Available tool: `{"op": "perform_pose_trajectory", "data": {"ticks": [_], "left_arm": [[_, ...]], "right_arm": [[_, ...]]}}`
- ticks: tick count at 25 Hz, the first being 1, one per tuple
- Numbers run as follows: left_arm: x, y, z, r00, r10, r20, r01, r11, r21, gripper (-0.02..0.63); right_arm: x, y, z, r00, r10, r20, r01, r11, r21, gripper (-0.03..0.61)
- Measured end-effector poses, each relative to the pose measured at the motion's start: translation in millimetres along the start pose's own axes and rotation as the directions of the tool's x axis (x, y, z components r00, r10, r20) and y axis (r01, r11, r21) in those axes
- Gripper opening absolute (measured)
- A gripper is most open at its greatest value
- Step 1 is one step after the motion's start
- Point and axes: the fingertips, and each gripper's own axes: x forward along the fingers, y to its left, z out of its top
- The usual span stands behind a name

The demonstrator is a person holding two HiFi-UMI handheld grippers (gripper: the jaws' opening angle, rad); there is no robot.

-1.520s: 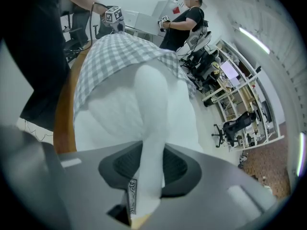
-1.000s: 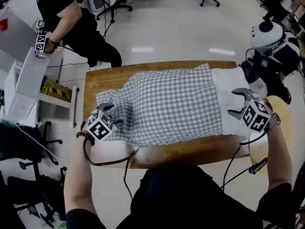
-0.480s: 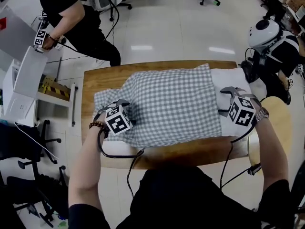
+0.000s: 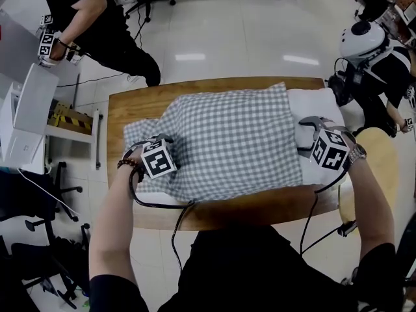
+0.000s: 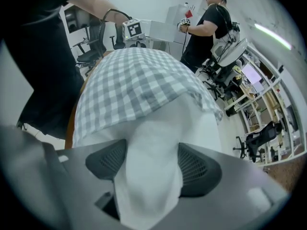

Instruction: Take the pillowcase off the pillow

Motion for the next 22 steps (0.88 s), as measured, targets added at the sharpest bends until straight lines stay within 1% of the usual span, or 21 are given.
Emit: {"op": "perform_pose_trajectory", "data": {"ticks": [3,6,8,12,18,22], "left_arm": [[7,10,-6,1.000,-0.005,-0.018,0.005,1.000,0.014,0.379],[17,13,-11,0.998,-0.013,-0.063,0.016,0.998,0.052,0.379],[22,20,-17,0.996,-0.024,-0.082,0.028,0.998,0.058,0.379],[28,41,-25,0.996,-0.034,-0.078,0.038,0.998,0.054,0.379],[47,47,-24,0.993,-0.054,-0.100,0.061,0.996,0.069,0.379],[54,51,-27,0.994,-0.043,-0.104,0.052,0.995,0.087,0.367]], "right_arm": [[6,-7,8,1.000,0.006,0.000,-0.006,1.000,-0.003,0.345],[7,-11,9,1.000,0.013,-0.010,-0.013,1.000,-0.004,0.347],[6,-18,12,1.000,0.014,-0.013,-0.014,1.000,-0.006,0.347],[14,-36,26,1.000,0.013,-0.009,-0.014,1.000,-0.019,0.347],[28,-40,21,1.000,0.018,-0.007,-0.018,1.000,-0.025,0.348],[35,-40,18,1.000,0.018,-0.005,-0.018,1.000,-0.025,0.347]]}}
